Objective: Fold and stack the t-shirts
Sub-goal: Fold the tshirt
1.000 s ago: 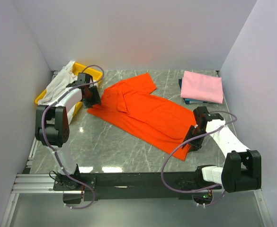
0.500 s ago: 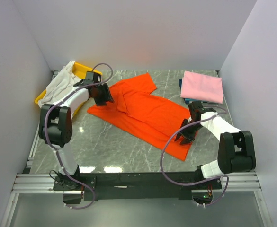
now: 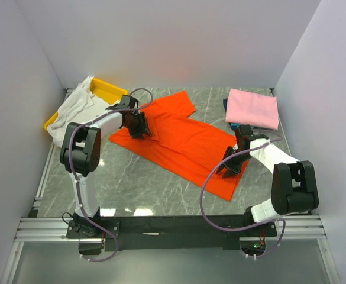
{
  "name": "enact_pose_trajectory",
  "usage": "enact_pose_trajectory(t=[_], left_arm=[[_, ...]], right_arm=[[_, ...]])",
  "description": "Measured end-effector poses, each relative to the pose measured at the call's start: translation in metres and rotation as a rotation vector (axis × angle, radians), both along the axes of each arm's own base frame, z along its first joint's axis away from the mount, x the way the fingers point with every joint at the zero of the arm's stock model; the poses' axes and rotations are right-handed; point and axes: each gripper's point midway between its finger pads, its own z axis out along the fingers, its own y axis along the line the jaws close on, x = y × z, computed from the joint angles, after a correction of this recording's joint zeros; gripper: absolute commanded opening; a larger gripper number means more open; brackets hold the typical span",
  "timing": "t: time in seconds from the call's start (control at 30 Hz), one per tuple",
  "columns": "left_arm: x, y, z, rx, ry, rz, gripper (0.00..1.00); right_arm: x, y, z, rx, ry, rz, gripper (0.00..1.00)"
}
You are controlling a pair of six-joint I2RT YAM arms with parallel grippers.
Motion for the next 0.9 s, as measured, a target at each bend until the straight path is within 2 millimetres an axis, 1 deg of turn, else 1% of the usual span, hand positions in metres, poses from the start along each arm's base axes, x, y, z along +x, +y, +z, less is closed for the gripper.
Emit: enact_pose_trajectory(t=[0.13,0.33,0.43,0.47,0.53,0.57,0.67,0.8,0.9], left_arm=[[0.005,-0.006,-0.002,-0.002,-0.006,-0.009,0.47],[0.008,-0.01,-0.007,0.0,-0.002,-0.017,0.41],[0.007,-0.013,-0.009,0.001,0.003,-0.022,0.29],[0.007,-0.014,-0.01,0.001,0.004,-0.023,0.22],[0.007,-0.015,-0.009,-0.001,0.003,-0.025,0.15],[0.007,-0.016,-0.009,-0.002,-0.001,-0.028,0.1],[0.008,-0.018,-0.008,-0.006,-0.006,-0.031,0.02],[0.013,-0.025,0.0,-0.02,-0.024,-0.035,0.0],[0.024,-0.034,0.006,-0.031,-0.048,-0.042,0.0]], right_arm=[[-0.001,0.001,-0.001,0.006,0.0,0.001,0.42],[-0.006,0.0,-0.005,0.005,0.009,0.001,0.42],[-0.008,0.0,-0.006,0.005,0.013,0.002,0.42],[-0.009,0.001,-0.006,0.005,0.012,0.002,0.42],[-0.008,0.001,-0.006,0.006,0.012,-0.001,0.42],[-0.008,0.001,-0.006,0.006,0.012,-0.001,0.42],[-0.008,0.001,-0.006,0.006,0.011,-0.001,0.42],[-0.011,0.001,-0.008,0.006,0.014,-0.001,0.42],[-0.012,0.0,-0.009,0.005,0.018,-0.002,0.42]])
